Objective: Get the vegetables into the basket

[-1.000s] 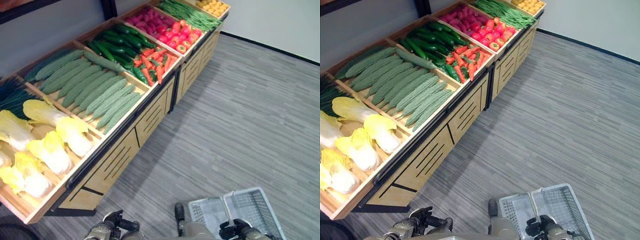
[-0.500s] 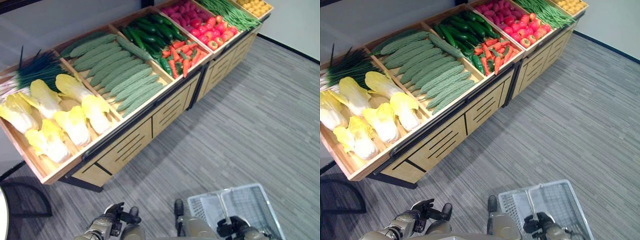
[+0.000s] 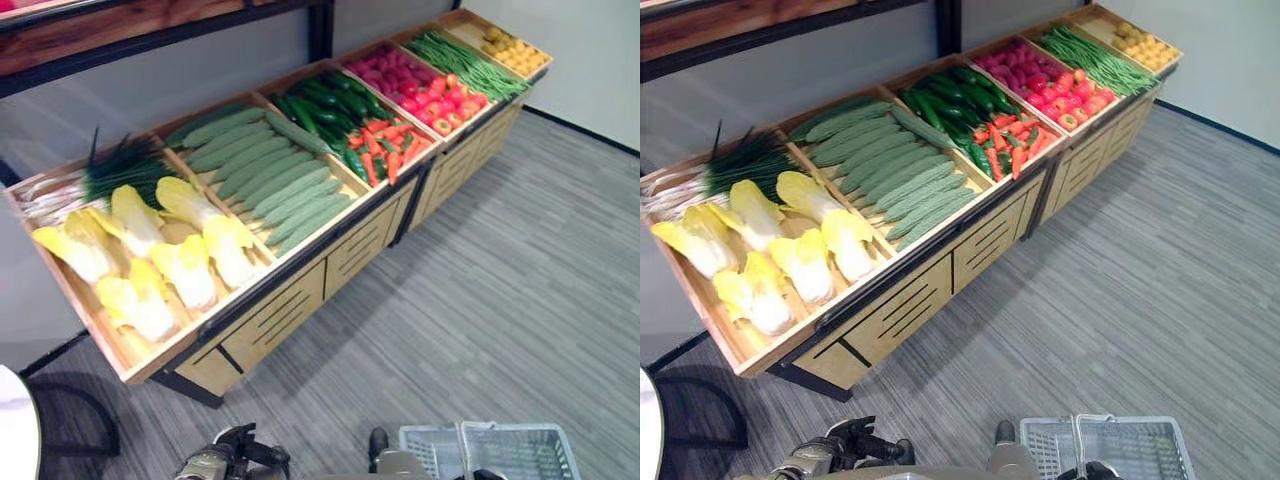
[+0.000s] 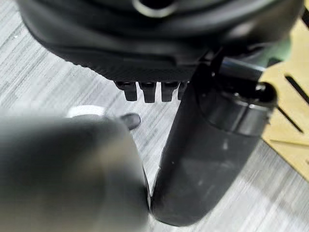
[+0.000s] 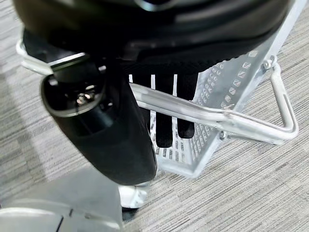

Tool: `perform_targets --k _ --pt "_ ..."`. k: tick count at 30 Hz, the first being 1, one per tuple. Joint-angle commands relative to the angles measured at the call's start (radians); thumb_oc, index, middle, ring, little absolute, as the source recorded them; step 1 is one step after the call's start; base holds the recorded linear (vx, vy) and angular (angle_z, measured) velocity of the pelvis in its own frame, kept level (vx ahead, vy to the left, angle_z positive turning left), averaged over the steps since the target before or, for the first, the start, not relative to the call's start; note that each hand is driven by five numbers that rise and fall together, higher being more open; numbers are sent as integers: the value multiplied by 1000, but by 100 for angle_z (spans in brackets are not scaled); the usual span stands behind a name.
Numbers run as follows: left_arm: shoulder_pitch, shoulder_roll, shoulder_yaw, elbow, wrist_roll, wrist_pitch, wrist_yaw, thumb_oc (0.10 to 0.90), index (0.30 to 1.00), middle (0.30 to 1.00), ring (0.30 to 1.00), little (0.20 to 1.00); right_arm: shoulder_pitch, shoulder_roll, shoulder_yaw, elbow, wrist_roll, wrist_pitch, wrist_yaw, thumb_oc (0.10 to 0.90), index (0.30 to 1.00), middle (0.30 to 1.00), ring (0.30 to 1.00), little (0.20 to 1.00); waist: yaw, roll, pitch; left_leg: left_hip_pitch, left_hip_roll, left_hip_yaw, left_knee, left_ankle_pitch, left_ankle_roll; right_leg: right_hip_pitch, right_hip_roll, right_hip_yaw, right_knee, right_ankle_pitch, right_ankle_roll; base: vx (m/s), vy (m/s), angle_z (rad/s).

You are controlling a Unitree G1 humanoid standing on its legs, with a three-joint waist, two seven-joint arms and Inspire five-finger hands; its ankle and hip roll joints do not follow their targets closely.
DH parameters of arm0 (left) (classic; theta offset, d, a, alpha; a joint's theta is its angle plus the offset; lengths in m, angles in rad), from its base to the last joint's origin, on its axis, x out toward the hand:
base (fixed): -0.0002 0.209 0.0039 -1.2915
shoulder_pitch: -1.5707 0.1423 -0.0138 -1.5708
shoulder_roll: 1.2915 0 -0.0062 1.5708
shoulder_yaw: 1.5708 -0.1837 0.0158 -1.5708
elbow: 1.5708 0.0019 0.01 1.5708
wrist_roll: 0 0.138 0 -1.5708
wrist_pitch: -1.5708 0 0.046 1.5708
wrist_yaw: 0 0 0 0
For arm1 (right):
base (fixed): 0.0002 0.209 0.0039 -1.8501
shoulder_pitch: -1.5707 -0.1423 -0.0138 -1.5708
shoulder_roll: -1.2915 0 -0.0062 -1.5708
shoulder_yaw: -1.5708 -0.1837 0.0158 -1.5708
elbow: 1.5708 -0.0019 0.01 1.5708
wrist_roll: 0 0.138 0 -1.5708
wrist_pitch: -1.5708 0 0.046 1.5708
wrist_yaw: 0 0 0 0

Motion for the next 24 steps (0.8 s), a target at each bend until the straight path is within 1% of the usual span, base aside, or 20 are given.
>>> perform_targets --k 1,2,3,4,5,7,8,10,11,13,15,16,17,18,19,20,21,22,23,24 --pt "-26 43 9 -7 30 -11 3 900 1000 1000 1000 1000 -60 12 12 -34 0 -33 24 400 300 300 300 300 4 -26 72 37 -19 -75 62 -105 5 1 1 108 -41 104 80 93 -9 33" --pt "-26 43 9 -7 30 -11 3 900 1000 1000 1000 1000 -60 11 12 -34 0 -33 24 400 300 300 300 300 2 -25 74 40 -18 -76 62 -107 5 5 2 106 -42 103 79 92 -21 48" --pt "-28 43 7 -9 27 -12 4 900 1000 1000 1000 1000 -63 10 15 -33 2 -34 22 400 300 300 300 300 -5 -25 77 46 -20 -94 60 -109 4 -4 12 126 -75 102 78 133 -32 55" --pt "-39 46 1 -1 28 -14 4 900 1000 1000 1000 1000 -70 10 19 -32 5 -35 23 400 300 300 300 300 -22 -29 79 57 -29 -125 56 -113 1 -20 33 171 -145 96 75 178 -42 46" --pt "-40 46 2 2 25 -15 7 900 1000 1000 1000 1000 -69 11 22 -29 6 -36 23 400 300 300 300 300 -31 -31 80 66 -31 -144 50 -115 1 -30 50 202 -168 98 76 162 -39 37" --pt "-44 47 3 6 18 -17 7 900 1000 1000 1000 1000 -66 12 24 -24 13 -37 26 400 300 300 300 300 -40 -33 79 73 -30 -172 44 -114 -4 -38 80 238 -169 93 77 84 -52 47" --pt "-45 46 4 12 21 -15 6 900 1000 1000 1000 1000 -58 15 23 -22 18 -37 27 400 300 300 300 300 -40 -35 73 69 -30 -186 46 -112 -8 -19 85 244 -177 71 71 40 -52 82" --pt "-40 46 13 13 16 -15 10 900 1000 1000 1000 1000 -53 15 25 -20 13 -36 27 400 300 300 300 300 -33 -36 61 68 -18 -204 36 -104 -19 6 87 234 -187 52 60 63 -200 125" --pt "-37 45 17 21 7 -12 13 900 1000 1000 1000 1000 -51 14 32 -19 8 -37 27 400 300 300 300 300 -25 -26 48 62 11 -242 25 -84 -42 21 108 217 -177 16 43 94 -362 82" --pt "-36 42 17 21 -2 -6 11 900 1000 1000 1000 1000 -54 12 39 -24 6 -39 26 400 300 300 300 300 -17 -18 44 51 40 -274 25 -69 -62 28 119 187 -162 -17 28 48 -296 42" --pt "-37 37 14 19 -8 -5 11 900 1000 1000 1000 1000 -54 9 47 -31 2 -42 27 400 300 300 300 300 -14 -12 43 38 58 -306 27 -56 -79 34 128 156 -147 -37 15 10 -178 69" --pt "-37 37 14 19 -8 -5 11 900 1000 1000 1000 1000 -54 9 48 -31 2 -42 28 400 300 300 300 300 -16 -12 43 38 58 -308 27 -56 -79 34 127 154 -146 -37 15 -20 -297 74" --pt "-43 27 7 16 -18 1 13 900 1000 1000 1000 1000 -48 7 47 -41 13 -45 28 400 300 300 300 300 -13 -5 47 7 84 -344 26 -19 -104 48 137 97 -141 -57 -1 -42 -281 82" --pt "-48 23 4 14 -24 3 13 900 1000 1000 1000 1000 -46 6 47 -43 13 -46 27 400 300 300 300 300 -14 -3 47 -6 90 -349 21 -7 -110 52 134 75 -142 -60 -4 -44 -331 130" --pt "-54 9 -10 11 -19 2 13 900 1000 1000 1000 1000 -39 4 43 -44 7 -44 27 400 300 300 300 300 -27 0 46 -33 97 -300 22 9 -110 67 112 30 -148 -61 -6 -49 -91 136" --pt "-57 4 -15 5 -18 3 13 900 1000 1000 1000 1000 -39 0 38 -42 6 -44 27 400 300 300 300 300 -40 -1 49 -45 102 -239 38 10 -107 71 99 14 -148 -58 -3 -58 -32 151" --pt "-58 -2 -18 -2 -17 3 9 900 1000 1000 1000 1000 -42 -3 34 -41 2 -42 28 400 300 300 300 300 -56 0 46 -38 109 -153 52 -3 -103 72 89 -6 -148 -59 -3 -70 29 102" --pt "-51 -4 -18 -4 -11 3 4 900 1000 1000 1000 1000 -41 -4 32 -34 -3 -38 30 400 300 300 300 300 -63 5 41 -30 113 -92 61 -14 -102 77 87 -17 -148 -65 -4 -41 17 92" --pt "-51 -5 -18 -4 -11 3 4 900 1000 1000 1000 1000 -41 -4 32 -34 -3 -38 30 400 300 300 300 300 -61 6 41 -29 114 -90 63 -15 -103 77 88 -15 -147 -65 -4 -12 45 61" --pt "-48 -9 -23 -14 -10 2 1 900 1000 1000 1000 1000 -39 -5 31 -31 -12 -36 31 400 300 300 300 300 -64 12 40 -37 123 -43 57 8 -104 85 82 -28 -153 -61 -4 2 35 52"
